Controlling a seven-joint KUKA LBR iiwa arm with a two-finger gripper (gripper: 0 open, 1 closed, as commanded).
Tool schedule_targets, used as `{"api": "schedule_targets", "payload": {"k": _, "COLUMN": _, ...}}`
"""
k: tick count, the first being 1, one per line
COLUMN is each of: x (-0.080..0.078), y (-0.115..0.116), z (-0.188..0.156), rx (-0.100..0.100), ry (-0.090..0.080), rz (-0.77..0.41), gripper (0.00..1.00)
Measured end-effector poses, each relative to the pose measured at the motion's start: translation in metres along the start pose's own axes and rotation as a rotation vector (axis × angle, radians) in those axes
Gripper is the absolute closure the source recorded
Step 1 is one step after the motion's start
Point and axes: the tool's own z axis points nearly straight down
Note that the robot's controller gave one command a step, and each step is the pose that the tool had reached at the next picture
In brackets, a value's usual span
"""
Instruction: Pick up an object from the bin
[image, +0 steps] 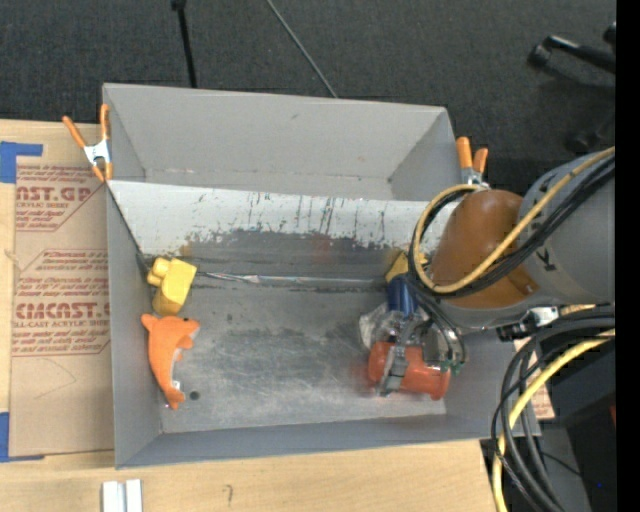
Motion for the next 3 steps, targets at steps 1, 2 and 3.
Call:
{"api": "schedule_targets", "payload": {"k": 1, "x": -0.01, "y": 0.004, "z": -0.007, "rx": 0.0, "ry": 0.01, "rz": -0.004, "gripper": 1.0}}
{"api": "schedule_targets", "payload": {"k": 2, "x": -0.01, "y": 0.0, "z": -0.042, "rx": 0.0, "ry": -0.006, "rz": -0.01, "gripper": 1.0}}
{"api": "schedule_targets", "payload": {"k": 3, "x": -0.032, "y": 0.015, "z": -0.173, "rx": 0.0, "ry": -0.026, "rz": -0.034, "gripper": 1.0}}
